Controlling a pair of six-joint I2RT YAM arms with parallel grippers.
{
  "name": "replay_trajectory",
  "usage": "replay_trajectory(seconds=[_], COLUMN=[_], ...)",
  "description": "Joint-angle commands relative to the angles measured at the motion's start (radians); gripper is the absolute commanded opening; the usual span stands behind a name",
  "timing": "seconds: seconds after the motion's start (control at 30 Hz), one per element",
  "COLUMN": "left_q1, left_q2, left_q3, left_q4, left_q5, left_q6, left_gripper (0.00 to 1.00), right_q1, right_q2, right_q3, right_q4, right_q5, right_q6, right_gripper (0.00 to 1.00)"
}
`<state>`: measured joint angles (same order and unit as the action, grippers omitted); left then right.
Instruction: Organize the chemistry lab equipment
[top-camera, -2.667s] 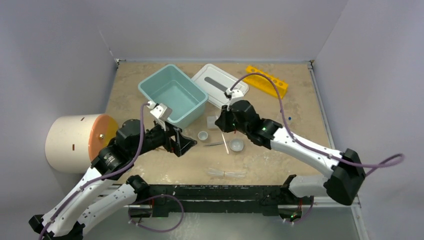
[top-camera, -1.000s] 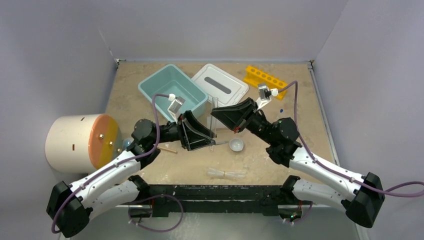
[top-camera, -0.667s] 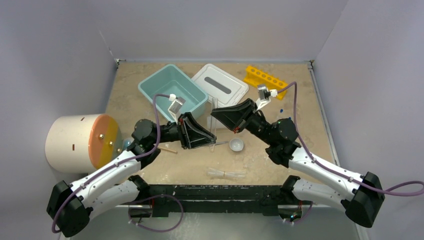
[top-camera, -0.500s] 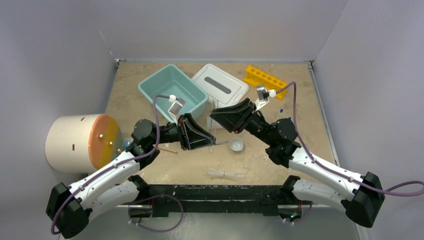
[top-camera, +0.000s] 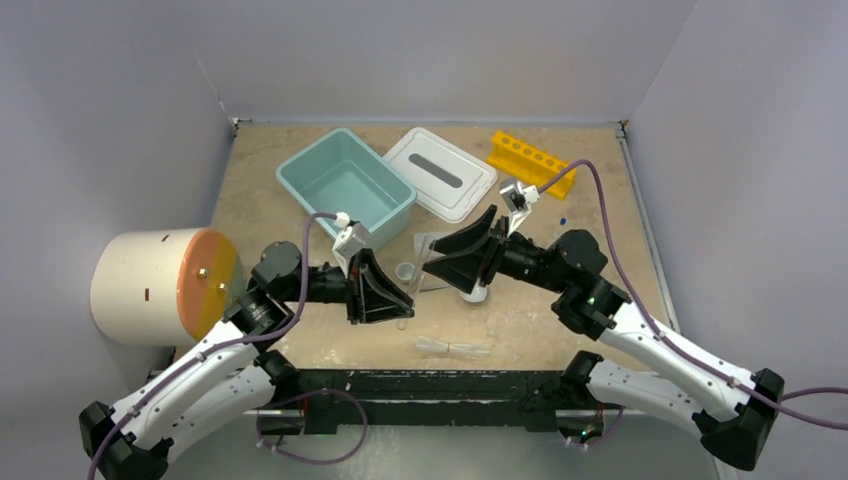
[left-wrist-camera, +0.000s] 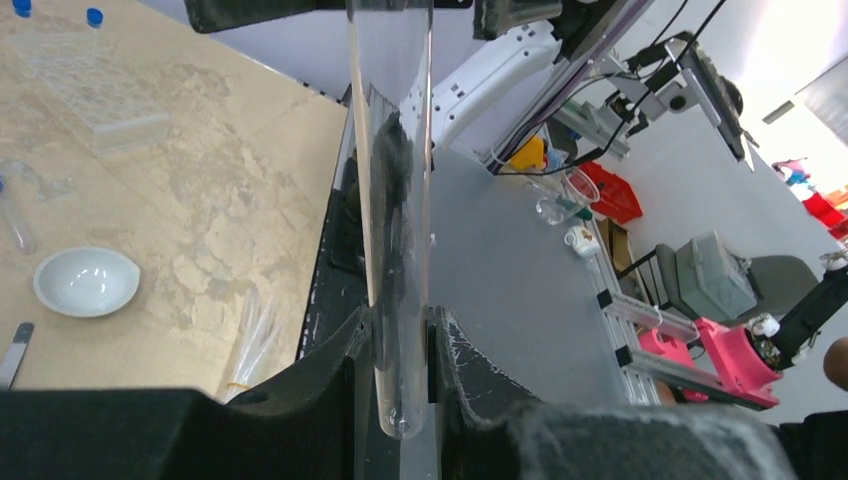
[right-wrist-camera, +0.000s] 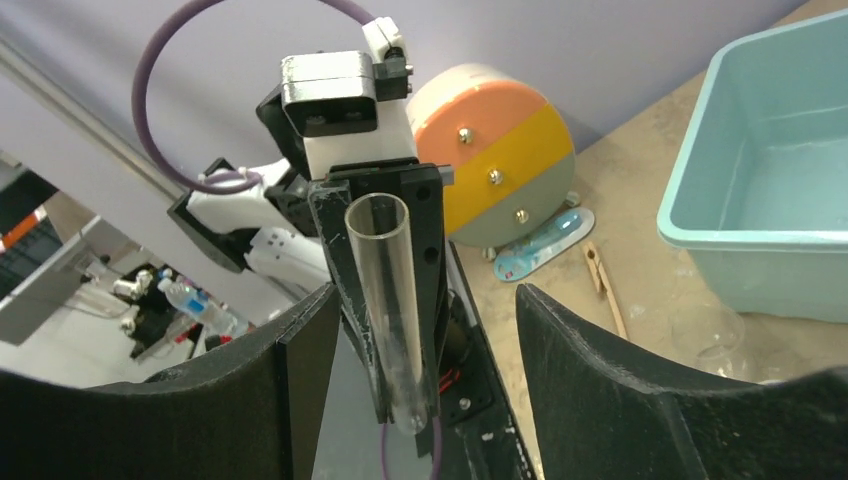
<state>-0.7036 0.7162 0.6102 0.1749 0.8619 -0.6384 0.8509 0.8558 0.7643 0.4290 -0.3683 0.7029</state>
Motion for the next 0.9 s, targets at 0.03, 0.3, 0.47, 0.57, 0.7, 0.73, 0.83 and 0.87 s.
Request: replay_trajectory(seconds=[0.03,0.3,0.47,0.57,0.7,0.73,0.83,0.87], left_q1=[-0.005,-0.005,-0.005,-0.005,-0.005,-0.005,-0.005,-0.005], left_q2=[-0.016,0.025,0.016,0.008,0.009,0.01,0.015,0.016], left_q3=[0.062,0.076,0.074,0.068,0.066,0.065,0.065,0.064], left_q4=[-0.161,-0.173,-0.173,-0.17,-0.161,-0.156,-0.149,-0.148], left_q5=[0.058,0.105,0.1,0.098,0.098,0.1,0.108,0.109], left_q6=[0.134,0.153,0.151,0.145,0.14,0.139,0.137,0.137], left_gripper=[0.0,0.0,0.0,0.0,0.0,0.0,0.0,0.0], right_q1=[0.004,0.002,0.003,0.003,0.004,0.003,0.003,0.003], right_q2=[-0.02,0.012,0.017,0.017,0.015,0.013,0.007,0.004], right_q3=[0.086,0.139,0.145,0.144,0.136,0.134,0.127,0.125], right_q4=[-0.136,-0.144,-0.156,-0.166,-0.161,-0.157,-0.145,-0.141], right_q5=[-0.138,-0.162,-0.161,-0.158,-0.162,-0.162,-0.165,-0.164], right_q6=[-0.087,-0.093,-0.099,-0.104,-0.1,-0.098,-0.089,-0.086], right_gripper=[0.67,0.63,0.56,0.52,0.45,0.41,0.31,0.27])
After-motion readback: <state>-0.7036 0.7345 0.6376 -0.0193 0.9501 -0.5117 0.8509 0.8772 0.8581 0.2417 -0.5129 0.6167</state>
